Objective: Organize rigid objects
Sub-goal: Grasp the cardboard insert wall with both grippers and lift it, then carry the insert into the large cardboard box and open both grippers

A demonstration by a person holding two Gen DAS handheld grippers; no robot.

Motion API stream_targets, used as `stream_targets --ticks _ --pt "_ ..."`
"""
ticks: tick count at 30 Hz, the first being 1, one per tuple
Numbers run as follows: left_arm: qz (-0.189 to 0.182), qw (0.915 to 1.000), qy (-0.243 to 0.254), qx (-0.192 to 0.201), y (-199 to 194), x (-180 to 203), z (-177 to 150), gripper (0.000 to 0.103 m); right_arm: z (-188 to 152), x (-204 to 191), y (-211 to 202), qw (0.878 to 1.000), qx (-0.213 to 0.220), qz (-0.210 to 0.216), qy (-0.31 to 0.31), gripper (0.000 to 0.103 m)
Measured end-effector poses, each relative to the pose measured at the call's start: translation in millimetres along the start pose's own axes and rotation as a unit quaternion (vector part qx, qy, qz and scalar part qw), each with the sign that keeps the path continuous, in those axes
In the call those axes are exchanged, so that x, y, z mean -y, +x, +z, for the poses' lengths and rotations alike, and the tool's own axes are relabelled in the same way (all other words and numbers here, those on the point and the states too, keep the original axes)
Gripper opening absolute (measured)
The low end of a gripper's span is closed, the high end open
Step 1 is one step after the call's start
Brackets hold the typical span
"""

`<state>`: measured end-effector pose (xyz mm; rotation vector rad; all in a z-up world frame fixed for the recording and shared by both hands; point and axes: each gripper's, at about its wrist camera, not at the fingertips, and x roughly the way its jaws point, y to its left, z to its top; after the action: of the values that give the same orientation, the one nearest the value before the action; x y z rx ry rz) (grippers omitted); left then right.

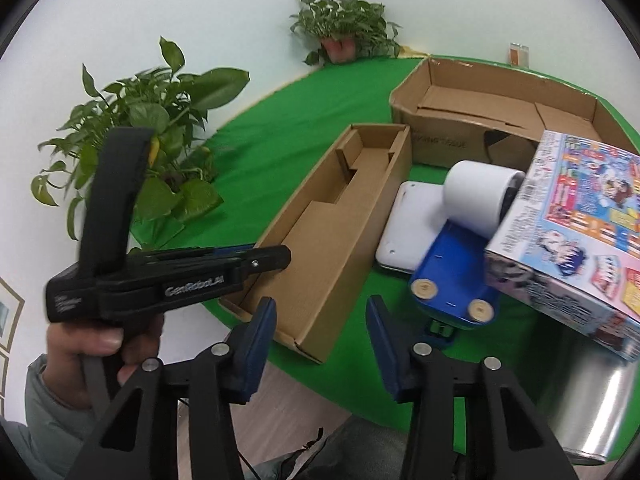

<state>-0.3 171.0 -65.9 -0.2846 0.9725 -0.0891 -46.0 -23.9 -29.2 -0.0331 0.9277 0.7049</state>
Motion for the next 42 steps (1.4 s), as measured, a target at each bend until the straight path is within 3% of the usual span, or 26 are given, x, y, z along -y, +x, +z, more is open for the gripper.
stream_targets --ticks 2,4,6,17,20,24,29,34,42 --pt "0.001 1.0 0.001 -0.003 -4.3 -5.4 -1.0 0.01 3.3 -4.0 16.1 1.0 -0.006 -0.009 0.002 0.033" --pt "-0.008 0.9999 -0.006 -0.005 -8.2 -11.9 -5.7 0.01 6.8 -6.7 31.2 1.0 -0.016 -0.022 0.01 0.019" --pt "-0.002 0.9999 -0.004 -0.009 -12.0 -14.8 -5.5 0.01 7.2 -5.6 47.7 0.999 -0.03 -0.029 0.027 0.014" --pt "0.027 0.9996 0.011 -0.005 -16.1 -9.3 -7.3 0.01 13.4 5.4 58.0 0.998 -0.043 -0.027 0.047 0.015" --pt "0.03 0.9994 0.006 0.018 -29.3 -1.1 -3.6 0.01 16.0 13.3 46.0 0.997 -0.039 0.0 0.063 0.015" --pt "0.052 0.9956 0.028 0.072 -67.3 18.8 7.6 0.009 29.0 3.1 15.6 0.999 0.014 0.004 0.03 0.015" --pt "0.05 0.9895 0.053 0.125 -96.6 49.3 39.0 0.01 53.0 6.7 -20.3 0.998 0.061 0.014 0.023 0.015" --pt "0.024 0.9839 0.08 0.158 -98.6 78.1 88.0 0.009 100.3 26.0 -59.8 0.993 0.12 -0.009 0.013 0.015" --pt "-0.005 0.981 0.123 0.15 -60.4 120.8 182.2 0.01 193.7 83.6 -90.9 0.986 0.157 -0.06 0.016 0.015"
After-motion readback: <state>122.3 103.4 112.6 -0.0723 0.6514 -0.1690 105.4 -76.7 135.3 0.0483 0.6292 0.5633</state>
